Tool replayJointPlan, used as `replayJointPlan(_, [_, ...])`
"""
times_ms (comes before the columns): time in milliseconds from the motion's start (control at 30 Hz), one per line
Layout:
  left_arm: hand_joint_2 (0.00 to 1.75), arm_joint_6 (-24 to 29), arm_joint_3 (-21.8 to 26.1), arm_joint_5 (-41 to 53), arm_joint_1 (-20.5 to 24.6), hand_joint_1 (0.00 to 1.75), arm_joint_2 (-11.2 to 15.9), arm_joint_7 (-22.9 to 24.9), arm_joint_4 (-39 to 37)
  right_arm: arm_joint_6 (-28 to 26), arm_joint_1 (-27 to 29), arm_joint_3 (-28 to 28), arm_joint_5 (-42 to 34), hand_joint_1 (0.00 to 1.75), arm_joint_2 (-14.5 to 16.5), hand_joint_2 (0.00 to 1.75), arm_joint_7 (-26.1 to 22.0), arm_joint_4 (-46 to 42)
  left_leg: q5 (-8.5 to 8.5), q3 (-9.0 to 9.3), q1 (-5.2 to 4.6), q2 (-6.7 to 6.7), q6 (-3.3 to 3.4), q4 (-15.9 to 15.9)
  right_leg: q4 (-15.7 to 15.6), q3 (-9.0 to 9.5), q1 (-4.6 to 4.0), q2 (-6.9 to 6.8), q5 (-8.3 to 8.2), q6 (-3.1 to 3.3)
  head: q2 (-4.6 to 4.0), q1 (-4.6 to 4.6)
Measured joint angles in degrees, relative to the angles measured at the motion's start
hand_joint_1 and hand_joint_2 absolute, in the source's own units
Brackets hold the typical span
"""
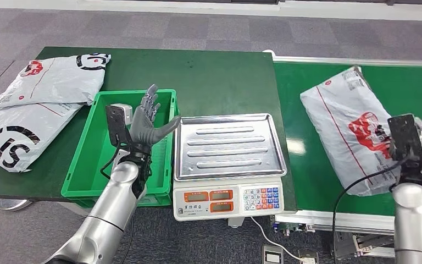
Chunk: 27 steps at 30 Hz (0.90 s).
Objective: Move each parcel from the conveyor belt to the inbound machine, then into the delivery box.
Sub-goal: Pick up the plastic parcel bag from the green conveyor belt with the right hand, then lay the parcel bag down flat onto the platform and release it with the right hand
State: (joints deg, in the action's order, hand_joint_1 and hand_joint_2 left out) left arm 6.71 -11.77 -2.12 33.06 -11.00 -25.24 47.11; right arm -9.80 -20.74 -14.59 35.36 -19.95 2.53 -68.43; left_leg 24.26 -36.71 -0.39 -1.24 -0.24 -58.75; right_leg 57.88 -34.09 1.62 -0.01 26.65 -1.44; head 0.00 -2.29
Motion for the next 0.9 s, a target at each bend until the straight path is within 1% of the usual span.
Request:
replayJointPlan(133, [1.75, 0.2, -0.2, 0.0, 0.7, 0.0, -0.1, -0.1, -0.5, -0.4, -4.0, 4.4, -2.0, 1.75, 0.2, 1.75, -0.5, 0.1, -0.01, 0.0, 0.01, -0.01, 0.01, 0.0, 0.0, 0.0, -0.01, -0.01, -0.01, 0.0, 0.0, 0.0])
replayJointPlan(333, [1.75, 0.9, -0.4, 0.0, 1.2, 0.0, -0.4, 0.3, -0.9, -1.6, -9.4, 11.6, -2.9, 1.75, 1.4, 1.75, -0.4, 0.6, -0.02, -0.01, 0.01, 0.01, 0.0, 0.0, 0.0, -0.02, -0.01, 0.03, -0.02, 0.01, 0.0, 0.0])
replayJointPlan(433, [1.75, 1.2, -0.4, -0.1, 1.4, 0.0, -0.7, 0.2, -1.4, -1.6, -12.3, 15.1, -3.0, 1.75, 2.4, 1.75, -0.4, 1.5, -0.02, 0.0, 0.02, 0.04, -0.01, 0.0, 0.0, -0.03, -0.01, 0.06, -0.02, 0.01, 0.0, 0.0])
replayJointPlan(567, [1.75, 1.2, -0.4, -1.0, 1.9, 0.0, -1.0, 0.1, -2.3, -1.1, -14.9, 19.6, -3.4, 1.75, 4.5, 1.75, -0.4, 2.3, -0.04, 0.0, 0.03, 0.03, -0.03, 0.0, 0.0, -0.03, -0.02, 0.06, -0.02, 0.01, 0.0, 0.0])
replayJointPlan(733, [1.75, 1.5, -0.4, -3.0, 3.3, 0.0, -1.3, 0.9, -3.9, 0.0, -16.7, 26.7, -5.5, 1.75, 7.7, 1.75, -0.5, 3.4, -0.05, 0.0, 0.08, 0.04, -0.05, 0.0, 0.0, -0.03, -0.05, 0.07, -0.02, 0.01, 0.0, 0.0])
replayJointPlan(900, [1.75, 2.4, -0.4, -3.6, 5.2, 0.0, -1.5, 1.1, -5.8, 0.1, -15.4, 34.2, -6.7, 1.75, 10.9, 1.75, 0.0, 4.0, -0.05, 0.01, 0.11, 0.02, -0.06, 0.0, 0.0, -0.04, -0.07, 0.06, -0.02, 0.02, 0.0, -0.01])
